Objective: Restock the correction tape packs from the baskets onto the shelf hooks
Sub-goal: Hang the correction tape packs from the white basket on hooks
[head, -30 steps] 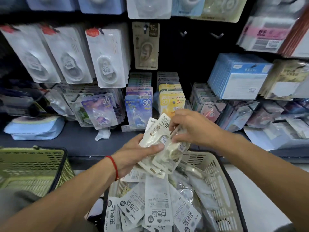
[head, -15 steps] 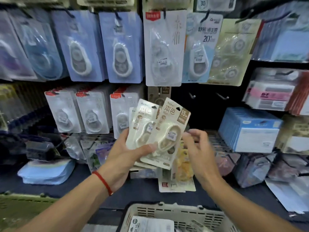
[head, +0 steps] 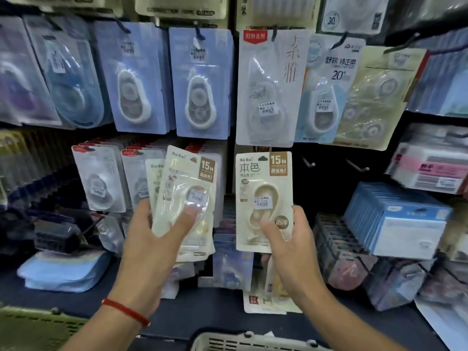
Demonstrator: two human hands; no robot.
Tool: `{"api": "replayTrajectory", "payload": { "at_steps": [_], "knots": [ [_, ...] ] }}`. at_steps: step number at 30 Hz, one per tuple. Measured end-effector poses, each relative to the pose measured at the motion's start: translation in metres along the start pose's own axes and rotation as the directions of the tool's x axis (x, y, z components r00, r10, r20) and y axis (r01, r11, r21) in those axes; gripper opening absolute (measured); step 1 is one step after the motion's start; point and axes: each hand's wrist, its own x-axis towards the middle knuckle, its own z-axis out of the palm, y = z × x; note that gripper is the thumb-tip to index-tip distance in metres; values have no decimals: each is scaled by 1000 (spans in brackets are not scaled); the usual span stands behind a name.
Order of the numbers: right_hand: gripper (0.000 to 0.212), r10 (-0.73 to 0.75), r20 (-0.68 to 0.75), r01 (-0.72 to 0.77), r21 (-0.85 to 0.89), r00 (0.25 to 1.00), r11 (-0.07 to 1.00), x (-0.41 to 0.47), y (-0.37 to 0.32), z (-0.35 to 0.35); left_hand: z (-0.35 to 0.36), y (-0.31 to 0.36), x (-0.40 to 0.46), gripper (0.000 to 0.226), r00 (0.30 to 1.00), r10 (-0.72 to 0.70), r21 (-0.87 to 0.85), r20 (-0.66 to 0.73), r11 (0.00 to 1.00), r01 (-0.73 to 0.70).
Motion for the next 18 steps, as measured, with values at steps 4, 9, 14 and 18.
{"api": "replayTrajectory", "payload": {
  "at_steps": [4, 9, 14, 18],
  "knots": [
    [16, 34, 1, -34, 13, 999, 999, 8, -6, 3, -4, 6, -2, 58, 994, 92, 61, -62, 994, -88],
    [19, 14, 1, -14, 26, 1000, 1000, 8, -9, 8, -5, 9, -2, 58, 989, 121, 69, -86, 991, -115],
    [23, -19, -33, 19, -2, 999, 1000, 5, -3, 9, -2, 8, -2, 56, 987, 127, 70, -98, 990, -121],
    [43, 137, 19, -132, -165, 990, 977, 17, 7, 6, 4, 9, -3, 54, 989, 125, 37, -83, 992, -122]
  ]
}}
